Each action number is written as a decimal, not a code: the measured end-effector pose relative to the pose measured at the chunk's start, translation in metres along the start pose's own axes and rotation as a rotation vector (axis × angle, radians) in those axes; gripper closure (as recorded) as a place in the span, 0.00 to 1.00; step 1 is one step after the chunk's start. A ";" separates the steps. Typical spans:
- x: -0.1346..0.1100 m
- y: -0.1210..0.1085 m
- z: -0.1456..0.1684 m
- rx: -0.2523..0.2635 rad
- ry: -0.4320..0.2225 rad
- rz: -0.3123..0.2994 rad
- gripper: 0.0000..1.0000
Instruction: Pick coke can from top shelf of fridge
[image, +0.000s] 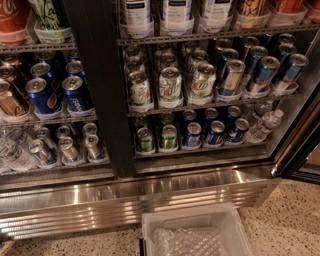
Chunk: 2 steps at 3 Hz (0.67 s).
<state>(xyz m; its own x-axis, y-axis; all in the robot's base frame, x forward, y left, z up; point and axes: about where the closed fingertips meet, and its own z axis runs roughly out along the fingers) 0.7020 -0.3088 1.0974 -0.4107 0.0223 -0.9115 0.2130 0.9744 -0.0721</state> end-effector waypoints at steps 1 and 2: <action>0.000 0.000 0.000 0.000 0.000 0.000 1.00; 0.002 -0.001 -0.009 -0.001 0.016 -0.017 1.00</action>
Offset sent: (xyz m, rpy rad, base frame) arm -0.0220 0.0027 0.0053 -0.0290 0.0537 0.0175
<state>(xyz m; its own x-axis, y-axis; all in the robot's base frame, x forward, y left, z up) 0.6933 -0.3078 1.0997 -0.4285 0.0094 -0.9035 0.2053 0.9748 -0.0872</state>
